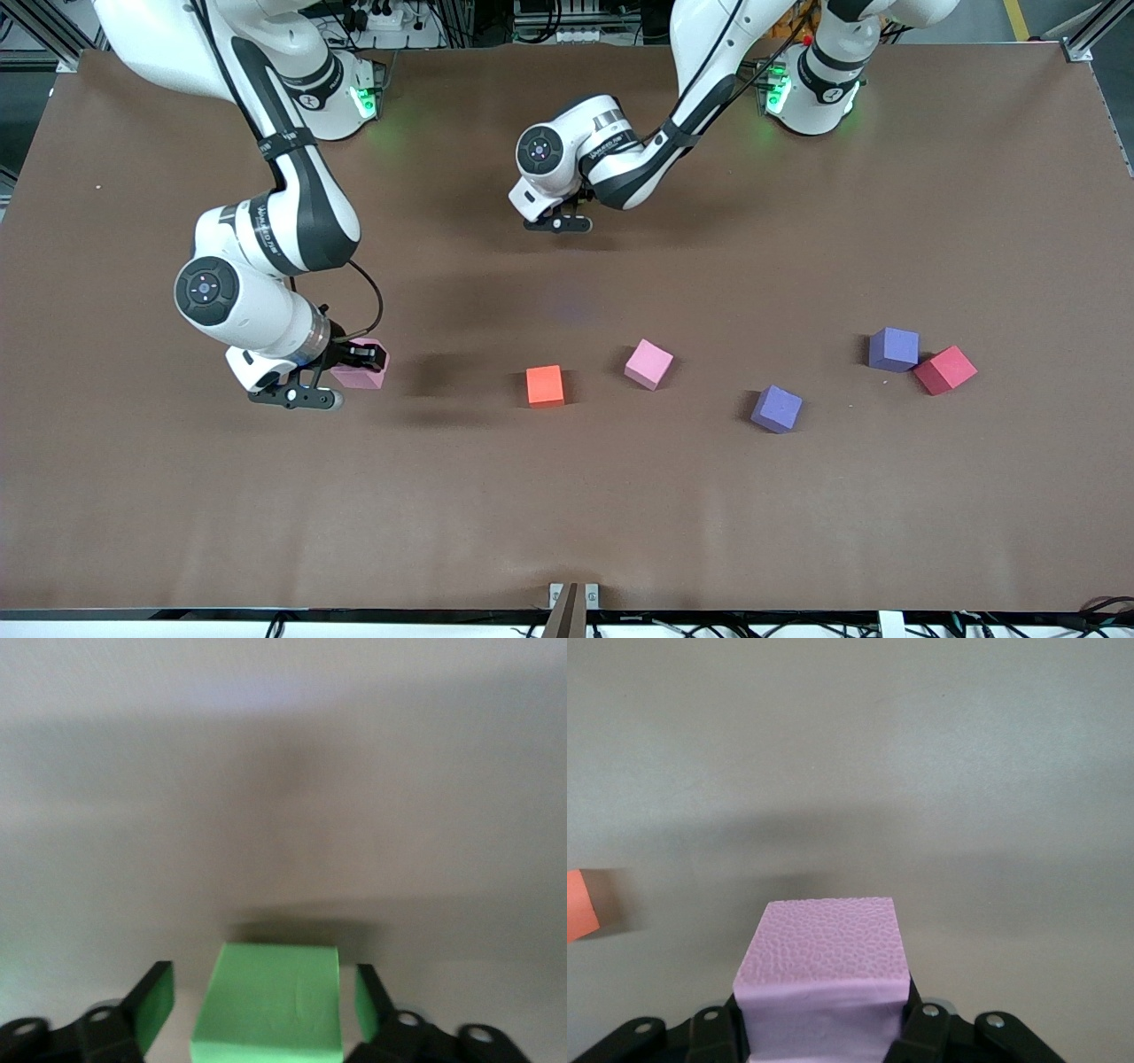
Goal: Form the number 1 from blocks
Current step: 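Place the green cube mid-table with the left gripper while the right lifts pink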
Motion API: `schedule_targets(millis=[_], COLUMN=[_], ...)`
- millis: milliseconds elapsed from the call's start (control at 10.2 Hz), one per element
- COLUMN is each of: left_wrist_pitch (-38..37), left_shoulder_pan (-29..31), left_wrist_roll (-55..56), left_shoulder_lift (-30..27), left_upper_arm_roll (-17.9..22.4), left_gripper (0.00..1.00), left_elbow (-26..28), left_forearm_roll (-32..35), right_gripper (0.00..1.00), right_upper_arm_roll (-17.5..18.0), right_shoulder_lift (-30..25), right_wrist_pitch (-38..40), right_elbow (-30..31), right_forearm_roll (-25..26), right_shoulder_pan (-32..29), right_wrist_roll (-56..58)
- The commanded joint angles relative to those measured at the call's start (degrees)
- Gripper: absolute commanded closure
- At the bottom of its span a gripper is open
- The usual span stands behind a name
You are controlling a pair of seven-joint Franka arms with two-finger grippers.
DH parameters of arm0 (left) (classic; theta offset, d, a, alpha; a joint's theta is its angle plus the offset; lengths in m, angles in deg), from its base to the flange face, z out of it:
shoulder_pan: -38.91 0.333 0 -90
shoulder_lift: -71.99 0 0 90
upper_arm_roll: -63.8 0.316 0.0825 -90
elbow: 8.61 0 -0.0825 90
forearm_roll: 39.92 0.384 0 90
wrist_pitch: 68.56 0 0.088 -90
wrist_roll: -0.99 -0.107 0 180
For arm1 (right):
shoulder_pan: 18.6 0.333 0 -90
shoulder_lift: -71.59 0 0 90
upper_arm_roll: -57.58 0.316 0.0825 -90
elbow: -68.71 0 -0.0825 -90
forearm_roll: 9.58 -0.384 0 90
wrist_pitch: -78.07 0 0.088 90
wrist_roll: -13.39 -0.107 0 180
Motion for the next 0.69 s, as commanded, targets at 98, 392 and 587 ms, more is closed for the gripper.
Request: schedule_targets(millis=[98, 392, 587], left_wrist_pitch=[-5.1, -5.3, -5.1], left_shoulder_pan=[8.0, 13.7, 13.7], left_wrist_roll=[-0.3, 0.5, 0.7], left_shoulder_lift=[-11.0, -12.4, -12.1], left_upper_arm_roll=[0.3, 5.0, 11.5], left_gripper=[0.0, 0.0, 0.0], left_elbow=[0.0, -1.1, -4.1], left_forearm_roll=[1.2, 1.0, -3.0], right_gripper=[0.39, 0.39, 0.39], right_upper_arm_roll=[-0.3, -2.2, -2.6], right_shoulder_lift=[-1.5, -1.6, -1.4], right_wrist_pitch=[0.1, 0.0, -0.9], right_elbow=[1.8, 1.8, 1.7], right_forearm_roll=[-0.1, -0.2, -1.5], right_shoulder_pan=[1.3, 11.2, 17.6], right_wrist_roll=[-0.4, -7.0, -11.5])
